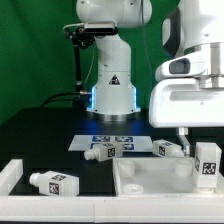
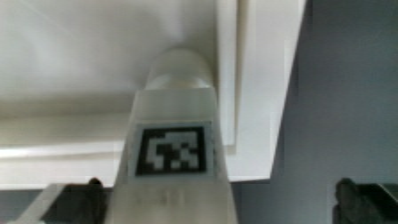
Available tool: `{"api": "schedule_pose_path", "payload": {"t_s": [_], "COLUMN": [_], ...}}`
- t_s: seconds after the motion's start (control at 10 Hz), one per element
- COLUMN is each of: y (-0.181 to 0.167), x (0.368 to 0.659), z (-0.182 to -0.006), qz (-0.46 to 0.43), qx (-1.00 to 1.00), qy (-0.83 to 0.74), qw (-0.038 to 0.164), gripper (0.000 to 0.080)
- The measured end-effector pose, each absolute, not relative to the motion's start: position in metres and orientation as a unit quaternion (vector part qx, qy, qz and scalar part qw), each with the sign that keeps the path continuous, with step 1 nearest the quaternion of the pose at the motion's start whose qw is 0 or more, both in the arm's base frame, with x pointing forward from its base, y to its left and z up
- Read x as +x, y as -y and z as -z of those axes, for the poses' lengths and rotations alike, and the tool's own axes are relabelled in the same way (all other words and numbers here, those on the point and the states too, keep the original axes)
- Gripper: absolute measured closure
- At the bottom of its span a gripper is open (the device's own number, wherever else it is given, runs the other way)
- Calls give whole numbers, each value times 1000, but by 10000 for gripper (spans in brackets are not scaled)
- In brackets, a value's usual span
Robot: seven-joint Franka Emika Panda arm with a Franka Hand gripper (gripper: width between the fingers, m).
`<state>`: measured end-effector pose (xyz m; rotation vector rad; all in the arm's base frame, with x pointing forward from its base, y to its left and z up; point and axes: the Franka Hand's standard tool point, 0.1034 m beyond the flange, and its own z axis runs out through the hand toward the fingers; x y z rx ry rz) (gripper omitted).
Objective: Assemble one leg
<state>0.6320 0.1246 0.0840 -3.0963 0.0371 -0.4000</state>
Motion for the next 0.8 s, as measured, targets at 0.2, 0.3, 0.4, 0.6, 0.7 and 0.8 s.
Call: {"api": "schedule_pose_path", "payload": {"t_s": [0.2, 0.3, 0.4, 0.6, 0.7, 0.8], "y": [-116, -111, -105, -98, -98, -98], "x": [640, 640, 644, 645, 645, 645], "z": [-88, -91, -91, -89, -89, -89], "qz": [35, -10, -26, -29, -29, -29], "qx": [-999, -1000, -999, -999, -998, -997], "qy": [-22, -26, -27, -38, -53, -64], "qw": [9, 10, 10, 9, 9, 9], "gripper": [152, 151, 151, 151, 278, 426]}}
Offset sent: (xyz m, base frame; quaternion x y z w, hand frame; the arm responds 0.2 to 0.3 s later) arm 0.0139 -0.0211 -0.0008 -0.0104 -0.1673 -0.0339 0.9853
